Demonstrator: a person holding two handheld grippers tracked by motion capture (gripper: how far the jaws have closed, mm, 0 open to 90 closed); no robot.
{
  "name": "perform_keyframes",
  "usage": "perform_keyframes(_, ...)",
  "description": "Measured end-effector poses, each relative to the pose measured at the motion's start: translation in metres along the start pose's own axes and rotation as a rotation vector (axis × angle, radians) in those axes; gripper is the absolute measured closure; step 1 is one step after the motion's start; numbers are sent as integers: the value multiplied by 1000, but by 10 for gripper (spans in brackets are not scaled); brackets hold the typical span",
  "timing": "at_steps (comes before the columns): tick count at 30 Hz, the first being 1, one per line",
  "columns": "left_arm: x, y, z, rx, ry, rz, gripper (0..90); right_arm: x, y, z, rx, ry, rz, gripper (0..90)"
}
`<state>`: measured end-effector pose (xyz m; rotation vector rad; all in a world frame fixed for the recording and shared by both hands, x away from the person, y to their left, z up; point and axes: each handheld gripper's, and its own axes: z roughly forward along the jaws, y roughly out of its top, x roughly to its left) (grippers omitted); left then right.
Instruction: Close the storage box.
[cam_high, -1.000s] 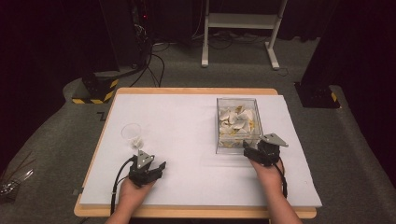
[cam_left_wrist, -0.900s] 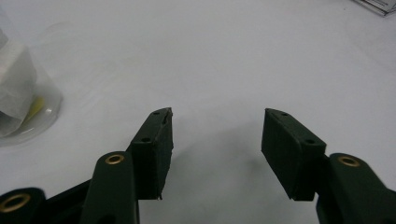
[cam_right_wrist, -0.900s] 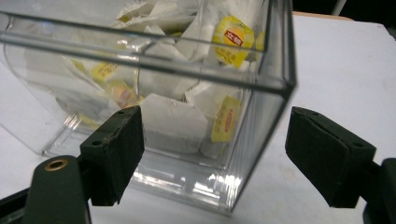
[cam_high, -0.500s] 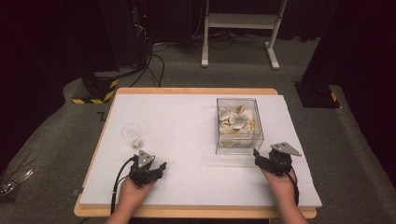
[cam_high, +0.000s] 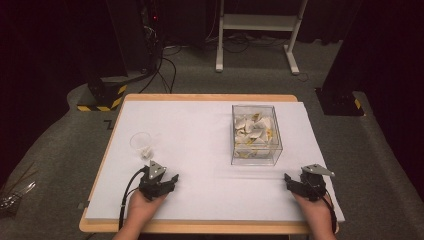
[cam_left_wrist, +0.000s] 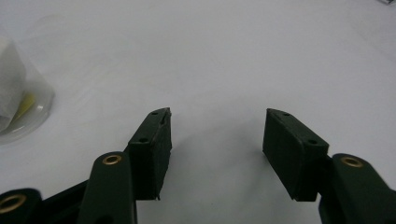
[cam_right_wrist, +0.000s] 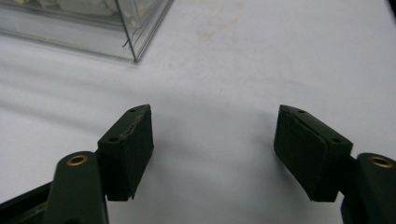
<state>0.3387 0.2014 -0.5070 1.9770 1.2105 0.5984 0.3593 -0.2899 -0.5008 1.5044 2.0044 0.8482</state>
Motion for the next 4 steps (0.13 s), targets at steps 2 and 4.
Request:
perform_keyframes(2,0,0,0,1,0,2,418,2,0,1,2,-8,-14,269)
perform_keyframes(4,0,0,0,4,-2,5,415,2,-1,1,-1,-7,-21,278)
